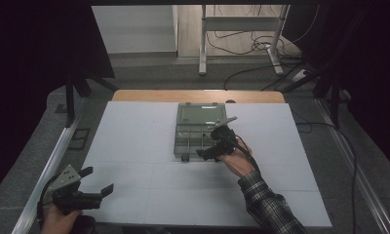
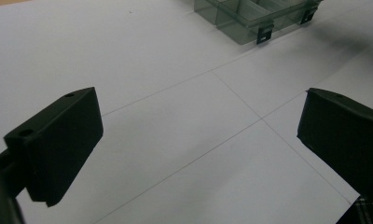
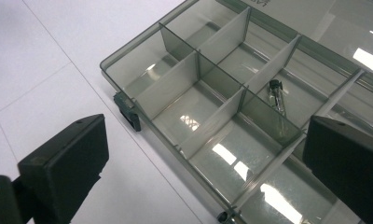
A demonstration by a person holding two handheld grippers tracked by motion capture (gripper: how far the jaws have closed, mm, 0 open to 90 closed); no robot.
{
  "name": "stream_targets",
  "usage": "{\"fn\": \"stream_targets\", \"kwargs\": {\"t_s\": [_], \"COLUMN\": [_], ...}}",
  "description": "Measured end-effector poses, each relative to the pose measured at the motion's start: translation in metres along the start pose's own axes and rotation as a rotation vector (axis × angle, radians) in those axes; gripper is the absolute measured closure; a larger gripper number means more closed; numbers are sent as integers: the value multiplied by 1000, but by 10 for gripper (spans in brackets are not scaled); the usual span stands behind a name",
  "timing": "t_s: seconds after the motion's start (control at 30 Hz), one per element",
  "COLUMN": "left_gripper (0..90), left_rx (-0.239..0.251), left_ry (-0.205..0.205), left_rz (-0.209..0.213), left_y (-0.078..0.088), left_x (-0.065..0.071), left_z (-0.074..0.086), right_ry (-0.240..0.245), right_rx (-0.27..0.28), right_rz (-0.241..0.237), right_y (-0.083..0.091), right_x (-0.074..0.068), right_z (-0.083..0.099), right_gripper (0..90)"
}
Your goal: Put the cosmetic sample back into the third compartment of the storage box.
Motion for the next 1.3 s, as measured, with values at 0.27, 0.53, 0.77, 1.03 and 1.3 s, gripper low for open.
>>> {"fn": "stream_targets", "kwargs": {"t_s": [0.27,0.53,0.77,1.03,1.3], "left_gripper": [3,4,3,4,4], "left_rx": [1,4,5,4,4], "left_ry": [-4,0,1,1,0], "left_rz": [1,3,4,4,5], "left_y": [0,0,0,0,0], "left_x": [0,0,0,0,0], "left_z": [0,0,0,0,0], "right_ry": [12,18,32,32,28], "right_rx": [0,10,16,36,53], "right_rz": [-12,-13,-25,-21,-15], "right_y": [8,16,24,37,47], "right_x": [-5,-9,-13,-14,-12], "right_z": [6,13,19,27,37], "right_gripper": [0,0,0,0,0]}}
Point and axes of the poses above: each handheld gripper's, and its own axes: y roughly backward along the jaws, z roughly out of its underside, x roughly to its right, the point moved 1 cm from there along -y, roughly forward along the jaws, and after that the axes turned 9 degrees about -y, right-handed, at the moved point
